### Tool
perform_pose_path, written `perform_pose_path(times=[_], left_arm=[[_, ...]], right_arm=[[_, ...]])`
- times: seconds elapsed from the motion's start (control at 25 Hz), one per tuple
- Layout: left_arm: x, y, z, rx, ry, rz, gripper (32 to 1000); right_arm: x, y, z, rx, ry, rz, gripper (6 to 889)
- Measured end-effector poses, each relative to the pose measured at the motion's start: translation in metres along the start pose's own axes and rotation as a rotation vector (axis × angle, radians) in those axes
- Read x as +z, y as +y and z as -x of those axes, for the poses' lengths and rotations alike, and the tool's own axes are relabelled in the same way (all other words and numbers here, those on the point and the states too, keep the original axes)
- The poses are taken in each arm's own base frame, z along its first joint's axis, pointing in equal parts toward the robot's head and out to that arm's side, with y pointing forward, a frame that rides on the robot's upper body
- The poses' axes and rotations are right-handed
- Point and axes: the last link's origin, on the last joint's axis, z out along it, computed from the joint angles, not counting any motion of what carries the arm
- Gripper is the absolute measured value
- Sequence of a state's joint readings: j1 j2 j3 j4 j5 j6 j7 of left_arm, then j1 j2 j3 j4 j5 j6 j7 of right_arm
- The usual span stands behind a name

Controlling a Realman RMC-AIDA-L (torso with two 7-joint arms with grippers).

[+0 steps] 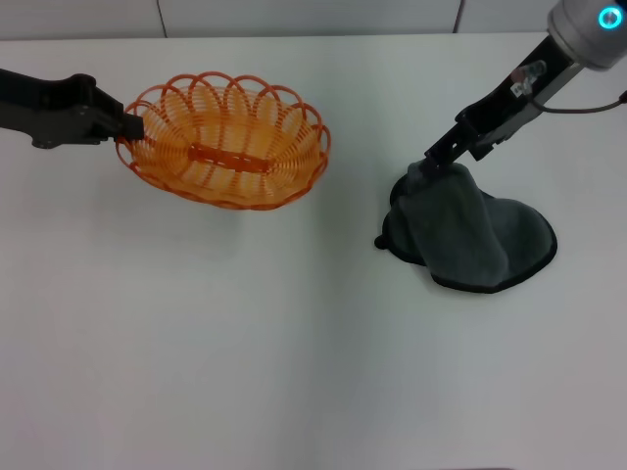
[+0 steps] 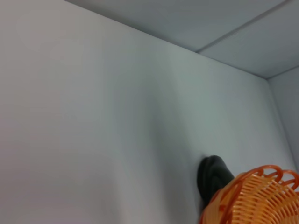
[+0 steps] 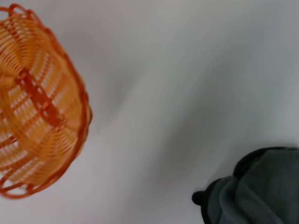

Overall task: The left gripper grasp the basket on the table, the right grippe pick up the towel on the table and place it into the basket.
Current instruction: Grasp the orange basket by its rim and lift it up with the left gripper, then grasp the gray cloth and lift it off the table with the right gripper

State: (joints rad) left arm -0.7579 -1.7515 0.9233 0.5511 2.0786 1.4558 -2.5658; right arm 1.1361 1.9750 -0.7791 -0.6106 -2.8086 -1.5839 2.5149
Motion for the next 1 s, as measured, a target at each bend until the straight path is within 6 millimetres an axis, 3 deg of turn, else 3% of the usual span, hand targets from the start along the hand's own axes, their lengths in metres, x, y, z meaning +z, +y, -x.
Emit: perform_pose_path(times=[0.32,1.0], left_arm=[[0.003,0.011,0.001,0.01,-0.015,0.061,99],[0.011,0.007,-0.002,-0.042,0.033,0.055,99]], right_arm=[[-0.003,-0.009,-0.002,0.009,-0.006,-0.031,862],[0.005,-0.019,-0.004,-0.004,-0.001,-0.09,862]])
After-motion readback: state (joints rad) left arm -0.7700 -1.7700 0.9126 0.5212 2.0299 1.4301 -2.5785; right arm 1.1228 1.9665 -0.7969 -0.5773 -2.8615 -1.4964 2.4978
